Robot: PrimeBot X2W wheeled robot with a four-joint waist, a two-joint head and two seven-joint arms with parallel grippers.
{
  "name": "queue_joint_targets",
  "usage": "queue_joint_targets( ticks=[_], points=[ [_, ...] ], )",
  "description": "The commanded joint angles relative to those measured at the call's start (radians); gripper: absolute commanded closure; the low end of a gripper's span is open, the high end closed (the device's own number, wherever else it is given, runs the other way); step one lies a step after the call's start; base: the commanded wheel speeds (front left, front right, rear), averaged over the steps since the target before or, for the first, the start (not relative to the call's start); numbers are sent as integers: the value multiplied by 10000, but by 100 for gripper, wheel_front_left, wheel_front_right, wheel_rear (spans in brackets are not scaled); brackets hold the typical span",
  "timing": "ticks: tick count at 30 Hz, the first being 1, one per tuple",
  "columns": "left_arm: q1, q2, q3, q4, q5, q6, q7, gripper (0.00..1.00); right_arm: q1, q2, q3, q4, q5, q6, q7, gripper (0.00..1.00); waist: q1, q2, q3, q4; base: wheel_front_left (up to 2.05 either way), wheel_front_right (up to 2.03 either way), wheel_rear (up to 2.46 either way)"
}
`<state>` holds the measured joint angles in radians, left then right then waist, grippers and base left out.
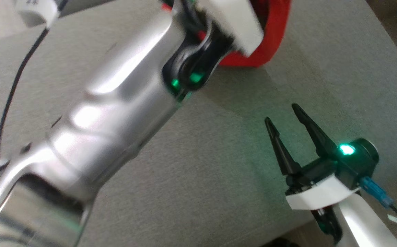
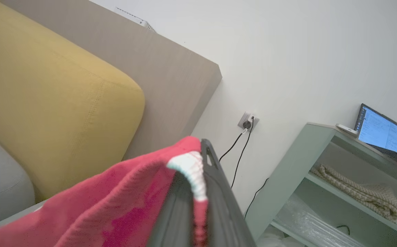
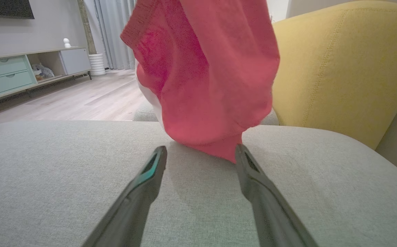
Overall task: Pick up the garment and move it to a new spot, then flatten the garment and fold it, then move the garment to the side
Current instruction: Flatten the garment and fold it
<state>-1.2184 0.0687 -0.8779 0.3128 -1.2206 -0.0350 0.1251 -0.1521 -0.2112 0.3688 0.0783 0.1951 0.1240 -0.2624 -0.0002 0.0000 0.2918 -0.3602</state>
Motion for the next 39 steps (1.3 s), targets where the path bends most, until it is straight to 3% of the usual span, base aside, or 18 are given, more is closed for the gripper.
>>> queue_joint_targets(
  ticks=[1,5,8,11,14,15,16,17,24,33,34,35,36,37,38,39],
  points=[
    [56,395,212,-285,-8,61,57,100,99,-183,59,-342,12,67,6,0,2,0,-306,344,0,0,0],
    [1906,1613,-515,-1168,395,554,57,100,448,-263,-242,-456,-52,67,6,0,2,0,-573,860,0,0,0],
    [3845,2165,-1105,-1364,652,876,-608,100,733,-295,-559,-565,-94,67,6,0,2,0,-660,1263,0,0,0],
    [5471,2336,-1664,-949,949,1042,-1461,100,967,-322,-828,-631,-110,67,6,0,2,0,-699,1612,0,0,0],
    [6526,2091,-1857,-432,984,985,-2344,100,1153,-314,-1094,-660,-140,67,6,0,2,0,-762,1941,0,0,0],
    [6721,2007,-1929,-288,1086,925,-2635,77,1208,-301,-1175,-659,-156,67,6,0,2,0,-802,2042,0,0,0],
    [6857,1951,-2057,-160,1275,843,-2906,30,1265,-276,-1251,-662,-171,67,6,0,2,0,-846,2133,0,0,0],
    [6983,1887,-2169,-36,1424,768,-3109,0,1319,-245,-1326,-666,-186,67,6,0,2,0,-879,2217,0,0,0],
    [7594,1479,-2094,539,1476,523,-3637,0,1502,-76,-1320,-617,-278,67,6,0,2,0,-1037,2521,0,0,0],
    [7592,1520,-1805,598,1357,279,-3729,0,1506,-82,-1225,-585,-297,67,6,0,2,0,-1015,2439,0,0,0],
    [7592,1539,-1777,565,1347,284,-3733,12,1505,-90,-1217,-579,-296,67,6,0,2,0,-1008,2413,0,0,0],
    [7602,1559,-1748,526,1320,288,-3735,43,1504,-96,-1212,-575,-295,67,6,0,2,0,-1001,2387,0,0,0],
    [7625,1582,-1717,470,1272,266,-3734,63,1502,-102,-1207,-571,-295,67,6,0,2,0,-998,2363,0,0,0],
    [7663,1610,-1657,404,1200,248,-3738,74,1502,-107,-1209,-567,-296,67,6,0,2,0,-998,2341,0,0,0],
    [7663,1610,-1657,404,1200,248,-3738,74,1502,-107,-1209,-567,-296,67,6,0,2,0,-998,2341,0,0,0],
    [7697,1654,-1618,331,1146,223,-3740,94,1504,-113,-1212,-563,-297,67,6,0,2,0,-995,2323,0,0,0]
  ],
)
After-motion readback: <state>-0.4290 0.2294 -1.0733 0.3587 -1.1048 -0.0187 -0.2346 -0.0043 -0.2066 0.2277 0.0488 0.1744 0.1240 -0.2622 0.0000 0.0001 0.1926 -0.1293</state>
